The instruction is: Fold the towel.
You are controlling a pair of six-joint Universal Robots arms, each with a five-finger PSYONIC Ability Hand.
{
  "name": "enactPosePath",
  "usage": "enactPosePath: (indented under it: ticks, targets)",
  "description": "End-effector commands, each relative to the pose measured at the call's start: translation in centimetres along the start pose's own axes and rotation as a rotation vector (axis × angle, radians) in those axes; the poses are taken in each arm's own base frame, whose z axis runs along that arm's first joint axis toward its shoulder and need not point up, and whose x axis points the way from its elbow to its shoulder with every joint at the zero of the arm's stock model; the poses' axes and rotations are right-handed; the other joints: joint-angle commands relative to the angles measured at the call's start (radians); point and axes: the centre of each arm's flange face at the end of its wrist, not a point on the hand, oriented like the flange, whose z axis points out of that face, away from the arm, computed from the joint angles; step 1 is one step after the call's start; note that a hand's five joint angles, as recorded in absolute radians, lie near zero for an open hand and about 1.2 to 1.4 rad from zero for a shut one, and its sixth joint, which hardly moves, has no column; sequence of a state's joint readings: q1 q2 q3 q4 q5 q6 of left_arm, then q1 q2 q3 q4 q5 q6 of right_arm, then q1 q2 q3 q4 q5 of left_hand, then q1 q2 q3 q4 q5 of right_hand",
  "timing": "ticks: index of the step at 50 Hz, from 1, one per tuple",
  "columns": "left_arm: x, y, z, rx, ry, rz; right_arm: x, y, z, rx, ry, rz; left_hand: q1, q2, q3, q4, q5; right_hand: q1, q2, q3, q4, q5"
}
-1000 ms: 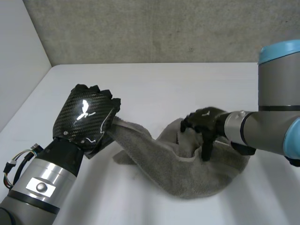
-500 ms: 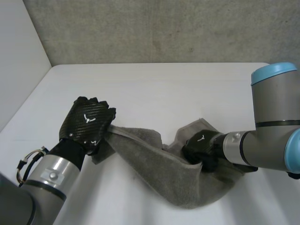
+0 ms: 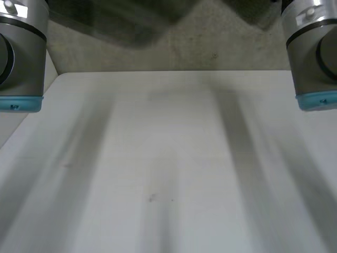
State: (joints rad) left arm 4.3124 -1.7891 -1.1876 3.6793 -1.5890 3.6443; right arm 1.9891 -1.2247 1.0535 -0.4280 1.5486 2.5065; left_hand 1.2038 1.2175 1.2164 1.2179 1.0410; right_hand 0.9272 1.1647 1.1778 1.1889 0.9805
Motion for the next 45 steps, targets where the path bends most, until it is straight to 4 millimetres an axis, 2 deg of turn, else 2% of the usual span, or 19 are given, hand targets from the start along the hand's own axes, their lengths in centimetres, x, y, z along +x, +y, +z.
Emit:
enactPosePath:
  ticks: [1, 2, 4, 5, 7, 8, 9, 10, 11, 12, 13, 17, 23, 25, 27, 30, 33, 35, 45]
  targets:
    - [3.1, 5.9, -6.3, -0.225, 0.119, 0.006, -3.8, 4.6, -4.2, -0.166, -0.145, 0.008, 0.192, 0.179, 0.18, 0.178, 0.181, 0.469, 0.232, 0.218, 0.207, 0.241]
    - [3.1, 5.9, -6.3, -0.225, 0.119, 0.006, -3.8, 4.6, -4.2, -0.167, -0.145, 0.008, 0.192, 0.179, 0.18, 0.178, 0.181, 0.469, 0.232, 0.218, 0.207, 0.241]
    - [4.6, 8.2, -9.7, -0.295, 0.185, 0.004, -6.3, 7.6, -6.9, -0.27, -0.23, 0.015, 0.192, 0.179, 0.18, 0.178, 0.181, 0.469, 0.232, 0.218, 0.207, 0.241]
    - [4.6, 8.2, -9.7, -0.296, 0.185, 0.004, -6.3, 7.7, -6.9, -0.271, -0.231, 0.015, 0.192, 0.179, 0.18, 0.178, 0.181, 0.469, 0.232, 0.218, 0.207, 0.241]
    - [6.3, 10.8, -13.5, -0.375, 0.266, 0.0, -9.1, 11.0, -10.3, -0.395, -0.34, 0.015, 0.192, 0.179, 0.18, 0.178, 0.181, 0.469, 0.232, 0.218, 0.207, 0.241]
    - [6.3, 10.8, -13.5, -0.375, 0.266, 0.0, -9.1, 11.0, -10.3, -0.396, -0.34, 0.015, 0.192, 0.179, 0.18, 0.178, 0.181, 0.469, 0.232, 0.218, 0.207, 0.241]
    - [7.3, 12.3, -15.9, -0.434, 0.32, -0.004, -10.2, 12.3, -12.1, -0.461, -0.389, 0.021, 0.192, 0.179, 0.18, 0.178, 0.181, 0.469, 0.232, 0.218, 0.207, 0.241]
    - [7.3, 12.3, -15.9, -0.434, 0.321, -0.004, -11.1, 13.5, -13.8, -0.529, -0.439, 0.024, 0.192, 0.179, 0.18, 0.178, 0.181, 0.469, 0.232, 0.218, 0.207, 0.241]
    - [8.0, 13.0, -17.7, -0.479, 0.362, -0.01, -11.1, 13.5, -13.8, -0.53, -0.44, 0.024, 0.192, 0.179, 0.18, 0.178, 0.181, 0.469, 0.232, 0.218, 0.207, 0.241]
    - [8.0, 13.0, -17.7, -0.48, 0.363, -0.01, -11.8, 14.3, -15.2, -0.584, -0.484, 0.022, 0.192, 0.179, 0.18, 0.178, 0.181, 0.469, 0.232, 0.218, 0.207, 0.241]
    - [8.3, 13.4, -18.9, -0.511, 0.385, -0.012, -12.3, 14.6, -16.2, -0.625, -0.519, 0.028, 0.192, 0.179, 0.18, 0.178, 0.181, 0.469, 0.232, 0.218, 0.207, 0.241]
    - [8.5, 13.7, -21.2, -0.573, 0.422, -0.015, -12.4, 14.5, -17.5, -0.691, -0.567, 0.041, 0.192, 0.179, 0.18, 0.178, 0.181, 0.469, 0.232, 0.218, 0.207, 0.241]
    - [8.1, 13.6, -22.2, -0.598, 0.425, -0.012, -11.3, 13.6, -18.5, -0.795, -0.628, 0.045, 0.192, 0.179, 0.18, 0.178, 0.181, 0.469, 0.232, 0.218, 0.207, 0.241]
    - [7.7, 12.9, -22.3, -0.589, 0.422, -0.014, -11.0, 13.3, -18.6, -0.808, -0.637, 0.05, 0.192, 0.179, 0.18, 0.178, 0.181, 0.388, 0.15, 0.137, 0.126, 0.16]
    - [7.5, 12.5, -22.3, -0.582, 0.418, -0.013, -10.4, 12.6, -18.7, -0.818, -0.623, 0.068, 0.192, 0.179, 0.18, 0.178, 0.181, -0.001, -0.239, -0.252, -0.263, -0.229]
    - [7.1, 12.0, -22.4, -0.575, 0.412, -0.013, -10.1, 12.3, -18.7, -0.819, -0.608, 0.094, 0.192, 0.179, 0.18, 0.178, 0.181, -0.052, -0.29, -0.303, -0.314, -0.28]
    - [6.9, 11.5, -22.6, -0.568, 0.41, -0.015, -9.2, 12.1, -18.3, -0.835, -0.545, 0.169, 0.192, 0.179, 0.18, 0.178, 0.181, -0.223, -0.46, -0.473, -0.484, -0.451]
    - [6.7, 11.2, -22.6, -0.562, 0.407, -0.014, -7.2, 12.8, -17.6, -0.876, -0.449, 0.249, 0.192, 0.179, 0.18, 0.178, 0.181, -0.346, -0.583, -0.596, -0.607, -0.574]
    - [6.0, 9.7, -22.3, -0.521, 0.386, -0.016, -3.2, 13.7, -18.1, -0.961, -0.245, 0.479, 0.192, 0.179, 0.18, 0.178, 0.181, -0.364, -0.601, -0.614, -0.625, -0.592]
